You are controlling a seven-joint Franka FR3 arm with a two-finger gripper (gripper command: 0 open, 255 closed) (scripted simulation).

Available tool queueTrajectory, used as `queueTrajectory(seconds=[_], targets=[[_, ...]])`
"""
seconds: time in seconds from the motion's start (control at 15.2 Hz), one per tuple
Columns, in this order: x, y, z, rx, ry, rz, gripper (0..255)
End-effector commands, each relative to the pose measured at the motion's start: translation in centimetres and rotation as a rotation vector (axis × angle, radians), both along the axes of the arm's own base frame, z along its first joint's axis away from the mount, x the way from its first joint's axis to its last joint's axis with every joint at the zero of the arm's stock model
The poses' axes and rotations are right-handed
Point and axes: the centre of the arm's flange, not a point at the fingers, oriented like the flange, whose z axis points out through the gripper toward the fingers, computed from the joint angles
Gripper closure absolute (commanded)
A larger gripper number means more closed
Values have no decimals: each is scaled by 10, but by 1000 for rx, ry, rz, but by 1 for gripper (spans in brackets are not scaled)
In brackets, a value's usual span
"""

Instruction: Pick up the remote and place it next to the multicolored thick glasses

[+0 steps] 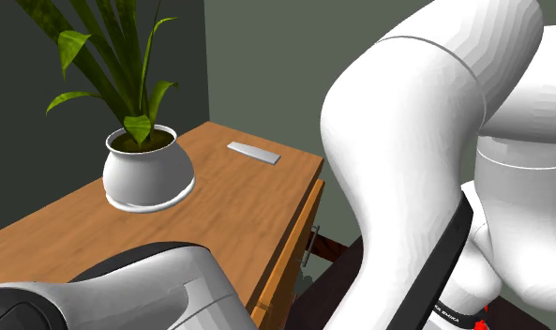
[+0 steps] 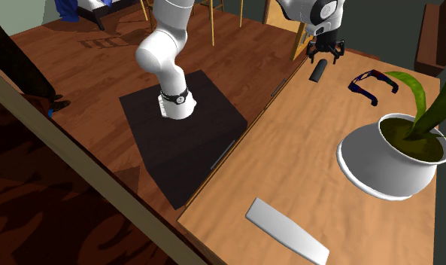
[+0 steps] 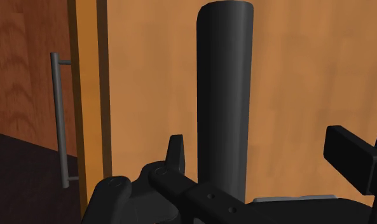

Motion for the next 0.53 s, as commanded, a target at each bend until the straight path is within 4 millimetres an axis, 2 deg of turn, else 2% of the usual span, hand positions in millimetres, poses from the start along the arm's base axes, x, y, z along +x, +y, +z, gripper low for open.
queueTrajectory(seconds=[0.0, 0.07, 0.46], targets=[[0, 0, 0, 0, 0, 0, 0], [0, 0, 0, 0, 0, 0, 255], [0, 0, 0, 0, 0, 0, 255]])
